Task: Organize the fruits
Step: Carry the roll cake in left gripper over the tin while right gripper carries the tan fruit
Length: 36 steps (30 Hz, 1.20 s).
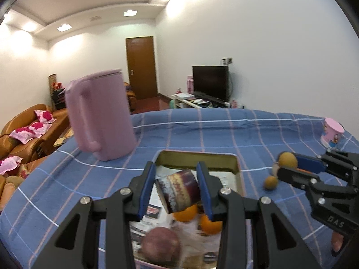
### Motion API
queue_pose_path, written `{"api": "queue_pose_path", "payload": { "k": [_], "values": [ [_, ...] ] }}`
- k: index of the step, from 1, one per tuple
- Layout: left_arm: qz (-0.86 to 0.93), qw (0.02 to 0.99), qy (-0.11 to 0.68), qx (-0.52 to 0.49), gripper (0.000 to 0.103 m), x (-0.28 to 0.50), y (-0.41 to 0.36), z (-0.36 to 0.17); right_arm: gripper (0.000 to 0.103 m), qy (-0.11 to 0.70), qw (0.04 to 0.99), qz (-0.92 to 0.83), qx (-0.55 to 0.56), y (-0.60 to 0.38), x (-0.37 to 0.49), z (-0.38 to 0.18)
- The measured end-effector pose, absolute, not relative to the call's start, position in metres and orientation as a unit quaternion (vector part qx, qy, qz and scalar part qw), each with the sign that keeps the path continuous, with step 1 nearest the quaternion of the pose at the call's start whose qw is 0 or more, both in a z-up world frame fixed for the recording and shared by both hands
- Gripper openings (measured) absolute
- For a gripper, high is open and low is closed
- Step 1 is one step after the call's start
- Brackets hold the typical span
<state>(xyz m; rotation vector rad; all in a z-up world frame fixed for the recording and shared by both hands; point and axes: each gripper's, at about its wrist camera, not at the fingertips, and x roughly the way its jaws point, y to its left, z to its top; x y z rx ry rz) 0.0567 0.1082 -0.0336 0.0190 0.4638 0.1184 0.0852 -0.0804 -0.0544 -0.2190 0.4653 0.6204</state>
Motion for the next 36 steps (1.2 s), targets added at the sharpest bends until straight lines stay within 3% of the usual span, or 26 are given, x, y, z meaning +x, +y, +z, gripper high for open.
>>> {"api": "queue_pose_path", "payload": {
  "k": [10,36],
  "values": [
    [0.079,0.96,0.267,-0.01,0.04,0.07,0.145,-0.041,0.028,0.226,0.907,0.336,-0.113,-0.045,0.083,-0.052],
    [0.075,0.951,0.299,-0.012,0.04,0.069,0.148,-0.064,0.028,0.268,0.875,0.371,-0.16,0.004,0.073,-0.087]
  ]
}}
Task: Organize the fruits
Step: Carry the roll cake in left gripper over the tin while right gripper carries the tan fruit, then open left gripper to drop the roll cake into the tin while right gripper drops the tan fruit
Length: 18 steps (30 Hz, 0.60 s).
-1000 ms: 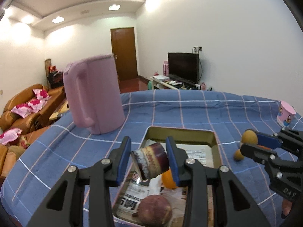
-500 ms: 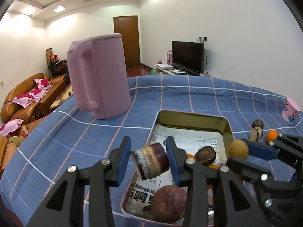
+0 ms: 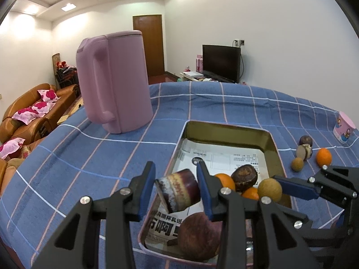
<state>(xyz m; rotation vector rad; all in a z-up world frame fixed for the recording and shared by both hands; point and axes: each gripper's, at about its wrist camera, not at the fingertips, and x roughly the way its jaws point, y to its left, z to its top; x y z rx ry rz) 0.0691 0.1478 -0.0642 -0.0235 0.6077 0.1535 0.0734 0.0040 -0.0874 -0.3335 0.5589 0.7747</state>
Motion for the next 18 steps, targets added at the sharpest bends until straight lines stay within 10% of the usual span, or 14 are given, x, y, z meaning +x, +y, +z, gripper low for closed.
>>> {"api": "queue_pose_path", "payload": {
  "k": [18],
  "values": [
    [0.072,0.946,0.315,-0.009,0.042,0.068,0.145,-0.074,0.028,0.288,0.865,0.374,-0.17,0.012,0.074,-0.094]
  ]
}}
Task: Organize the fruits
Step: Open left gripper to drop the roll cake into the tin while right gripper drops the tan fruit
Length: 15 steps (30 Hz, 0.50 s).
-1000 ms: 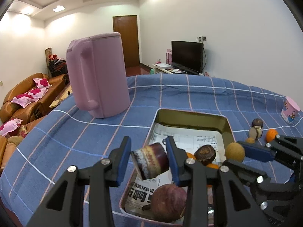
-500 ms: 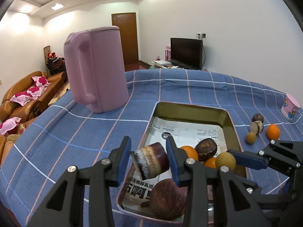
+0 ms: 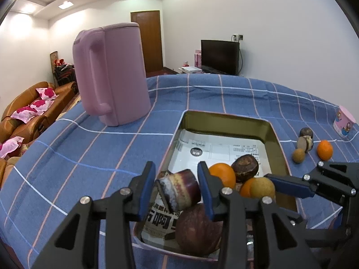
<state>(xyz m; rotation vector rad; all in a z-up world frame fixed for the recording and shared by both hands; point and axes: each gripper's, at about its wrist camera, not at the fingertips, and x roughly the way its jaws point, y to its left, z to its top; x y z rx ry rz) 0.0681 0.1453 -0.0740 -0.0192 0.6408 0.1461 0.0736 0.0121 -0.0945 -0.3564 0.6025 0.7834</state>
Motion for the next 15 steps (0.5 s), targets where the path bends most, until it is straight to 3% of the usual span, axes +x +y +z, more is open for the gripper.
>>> {"api": "queue_pose_path", "payload": {
  "k": [3,8,10,12,15],
  "values": [
    [0.07,0.947,0.314,-0.008,0.045,0.066,0.144,-0.072,0.028,0.291,0.863,0.377,-0.168,0.013,0.074,-0.095],
    [0.078,0.949,0.307,-0.007,0.071,0.062,0.142,-0.067,0.028,0.298,0.858,0.383,-0.168,0.014,0.074,-0.097],
    [0.08,0.95,0.301,-0.008,0.076,0.06,0.142,-0.063,0.03,0.296,0.86,0.381,-0.167,0.013,0.073,-0.096],
    [0.081,0.952,0.297,-0.008,0.079,0.057,0.141,-0.059,0.041,0.296,0.859,0.384,-0.162,0.011,0.073,-0.095],
    [0.078,0.953,0.291,-0.012,0.08,0.054,0.141,-0.054,0.043,0.293,0.862,0.382,-0.159,0.008,0.072,-0.094]
  ]
}}
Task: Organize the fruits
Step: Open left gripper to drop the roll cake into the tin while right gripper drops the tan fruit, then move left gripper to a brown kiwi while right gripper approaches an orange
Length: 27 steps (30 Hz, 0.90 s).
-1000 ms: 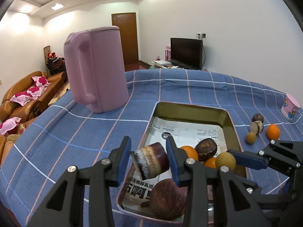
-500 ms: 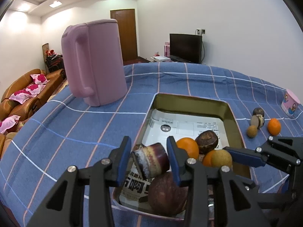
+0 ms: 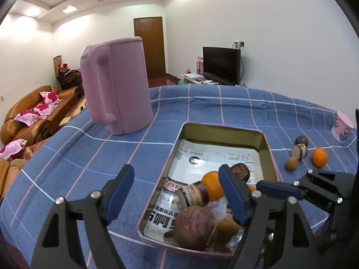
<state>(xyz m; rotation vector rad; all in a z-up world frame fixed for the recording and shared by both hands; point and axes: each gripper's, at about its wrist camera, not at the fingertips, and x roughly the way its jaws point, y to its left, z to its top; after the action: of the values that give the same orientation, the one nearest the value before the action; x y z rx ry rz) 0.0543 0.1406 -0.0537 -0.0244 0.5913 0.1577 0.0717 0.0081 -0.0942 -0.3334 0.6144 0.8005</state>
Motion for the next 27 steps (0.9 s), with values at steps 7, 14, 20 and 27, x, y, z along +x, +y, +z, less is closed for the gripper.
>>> {"api": "queue_pose_path", "payload": {
  "k": [7,14,20,27],
  "values": [
    [0.063,0.959,0.276,-0.009,0.084,0.052,0.122,-0.037,0.043,0.281,0.874,0.363,-0.16,-0.012,0.068,-0.086],
    [0.03,0.962,0.27,0.011,0.084,0.059,0.082,-0.029,0.043,0.275,0.894,0.321,-0.149,-0.064,0.077,-0.078],
    [0.0,0.959,0.281,0.031,0.084,0.071,0.039,-0.036,0.043,0.279,0.914,0.268,-0.123,-0.116,0.097,-0.077],
    [-0.03,0.951,0.305,0.044,0.084,0.092,-0.001,-0.047,0.043,0.283,0.934,0.197,-0.093,-0.165,0.123,-0.079]
  ]
}}
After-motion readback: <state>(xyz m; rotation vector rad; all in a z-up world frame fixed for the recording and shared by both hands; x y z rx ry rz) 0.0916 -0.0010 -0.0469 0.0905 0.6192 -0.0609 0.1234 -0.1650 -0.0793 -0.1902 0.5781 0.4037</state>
